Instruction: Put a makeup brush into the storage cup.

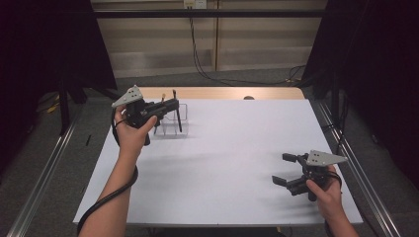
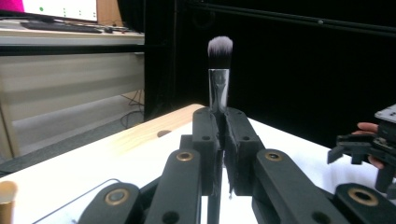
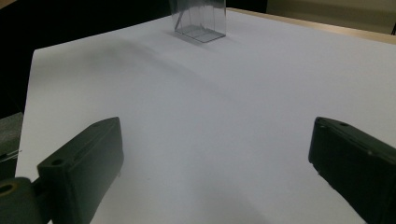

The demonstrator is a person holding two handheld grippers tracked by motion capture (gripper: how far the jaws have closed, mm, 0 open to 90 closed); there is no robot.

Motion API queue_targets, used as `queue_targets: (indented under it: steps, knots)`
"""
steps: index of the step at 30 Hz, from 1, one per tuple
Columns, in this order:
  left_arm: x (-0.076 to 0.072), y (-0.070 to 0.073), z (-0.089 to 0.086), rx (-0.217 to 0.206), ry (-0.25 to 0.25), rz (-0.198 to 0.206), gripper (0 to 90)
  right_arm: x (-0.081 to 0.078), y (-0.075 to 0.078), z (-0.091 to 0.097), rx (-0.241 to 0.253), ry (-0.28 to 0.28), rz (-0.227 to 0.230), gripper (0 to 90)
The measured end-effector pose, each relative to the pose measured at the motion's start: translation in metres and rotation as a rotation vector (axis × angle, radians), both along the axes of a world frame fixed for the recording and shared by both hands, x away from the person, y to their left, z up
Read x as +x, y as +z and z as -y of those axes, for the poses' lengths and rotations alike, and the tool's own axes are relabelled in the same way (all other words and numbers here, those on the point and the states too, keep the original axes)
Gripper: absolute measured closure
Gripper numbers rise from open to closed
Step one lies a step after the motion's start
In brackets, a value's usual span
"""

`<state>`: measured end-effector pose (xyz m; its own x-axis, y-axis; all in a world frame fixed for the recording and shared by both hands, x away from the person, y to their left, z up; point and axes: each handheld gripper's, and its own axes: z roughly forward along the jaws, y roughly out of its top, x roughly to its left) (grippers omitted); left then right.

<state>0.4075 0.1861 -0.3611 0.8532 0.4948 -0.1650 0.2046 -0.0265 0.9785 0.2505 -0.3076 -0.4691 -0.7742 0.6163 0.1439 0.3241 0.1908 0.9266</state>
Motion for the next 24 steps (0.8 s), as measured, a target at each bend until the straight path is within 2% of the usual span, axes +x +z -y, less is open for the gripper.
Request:
queue_targets:
  steps: [7, 18, 19, 24]
  knots:
    - [0.007, 0.004, -0.007, 0.001, 0.041, 0.008, 83.9, 0.0, -0.001, -0.001, -0.008, 0.003, 0.001, 2.7]
    - [0.015, 0.007, -0.016, 0.013, 0.082, 0.012, 83.9, 0.0, -0.001, -0.003, -0.015, 0.011, -0.001, 2.9]
    - [0.015, 0.008, -0.016, -0.001, 0.087, 0.006, 83.9, 0.0, -0.001, -0.003, -0.014, 0.011, 0.0, 2.8]
    - [0.018, 0.01, -0.02, 0.004, 0.097, 0.016, 83.9, 0.0, -0.001, -0.003, -0.014, 0.014, 0.001, 2.9]
